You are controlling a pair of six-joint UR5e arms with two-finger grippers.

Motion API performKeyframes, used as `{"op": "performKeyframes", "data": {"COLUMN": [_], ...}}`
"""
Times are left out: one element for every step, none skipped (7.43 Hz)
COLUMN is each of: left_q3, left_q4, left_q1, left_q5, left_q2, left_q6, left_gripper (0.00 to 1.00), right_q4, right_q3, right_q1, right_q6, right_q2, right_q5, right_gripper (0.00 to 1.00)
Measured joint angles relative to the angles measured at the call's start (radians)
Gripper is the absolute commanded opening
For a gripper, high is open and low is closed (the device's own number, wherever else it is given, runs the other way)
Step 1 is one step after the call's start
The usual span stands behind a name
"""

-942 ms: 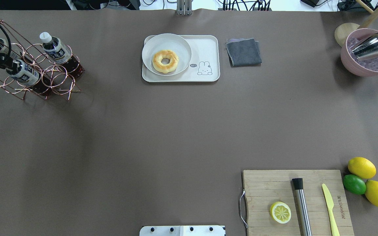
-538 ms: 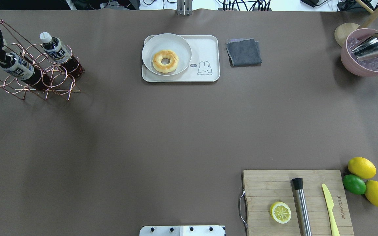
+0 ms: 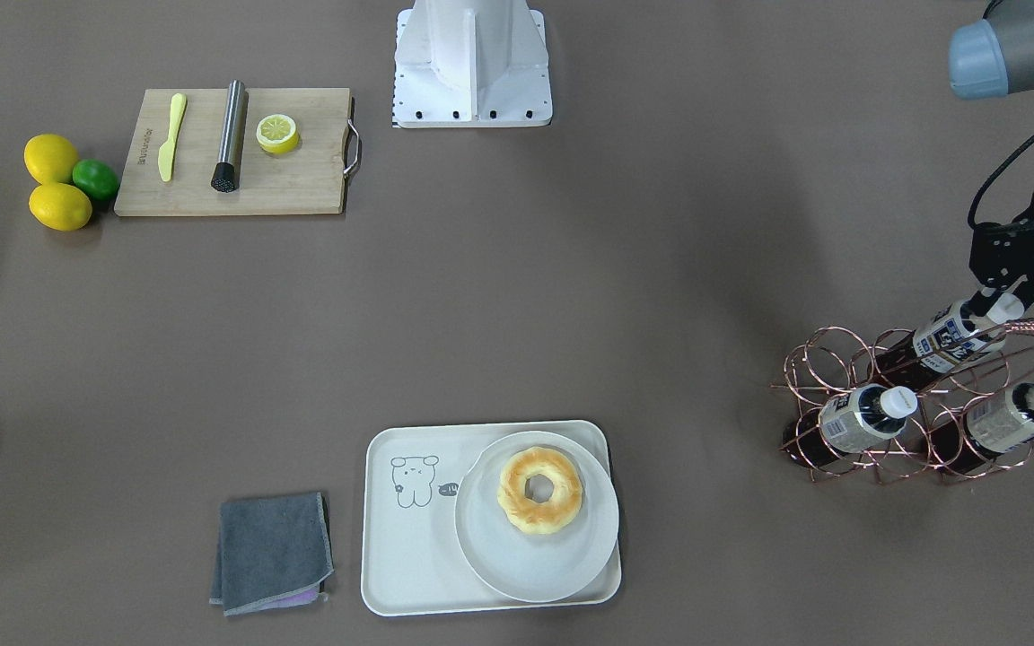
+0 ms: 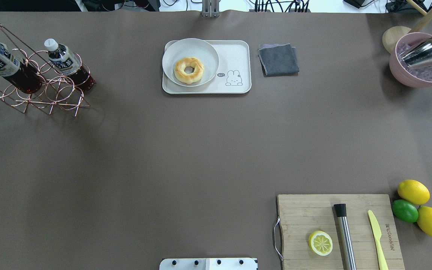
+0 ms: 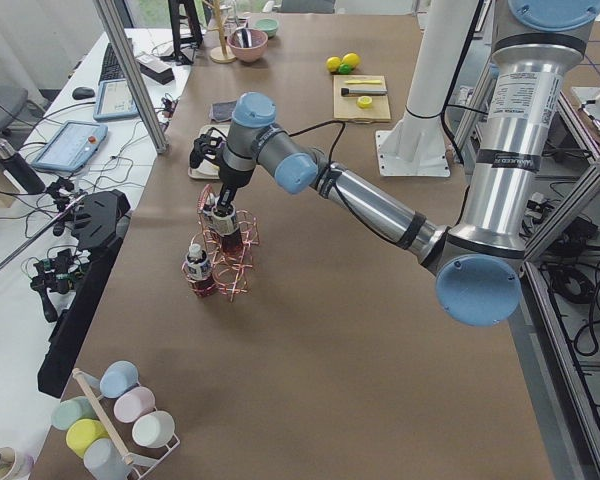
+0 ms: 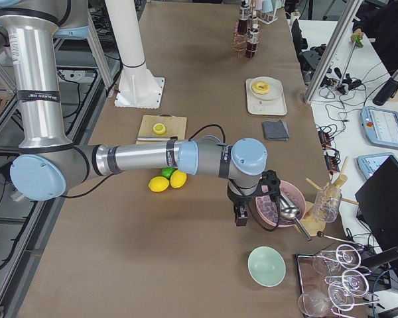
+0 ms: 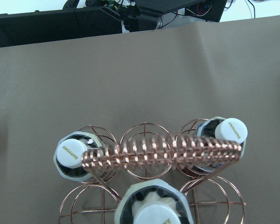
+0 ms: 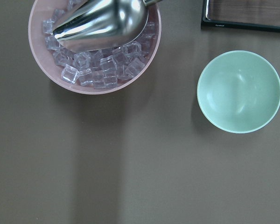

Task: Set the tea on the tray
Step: 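Lift the tea bottle out of the rack with the left gripper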

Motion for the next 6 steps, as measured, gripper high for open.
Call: {"op": "performKeyframes", "data": {"left_q3": [-0.025,-0.050,-0.078,-0.113,-0.158,-0.204], "left_q4": [0.023,0.036,0.053,0.074,0.089,0.097], "left_q1": [-0.016,-0.027,-0.034,-0.037,-0.037,-0.030], "left_q5": [-0.003,-0.006,-0.018,-0.040,-0.057,-0.066], "left_q2": [-0.002,-0.002,0.001,0.008,0.035,0.070], "left_q6": [0.012,0.017,0.019,0.020,0.019,0.014], "left_gripper": [0.00,0.00,0.00,0.00,0.00,0.00], "right_q4": [0.001,0.001,0.001,0.001,0.002,0.002], "right_q3": [0.000,-0.001,-0.001,-0.001,-0.001,0.000], "right_q1": [0.000,0.000,0.000,0.000,0.000,0.001], "right_q6": [0.000,0.000,0.000,-0.001,-0.001,-0.001], "right_q2": [-0.004,-0.007,-0.009,-0.011,-0.014,-0.018], "right_q5": [0.007,0.011,0.012,0.013,0.013,0.014], "right_gripper": [1.00,1.00,1.00,1.00,1.00,1.00]}}
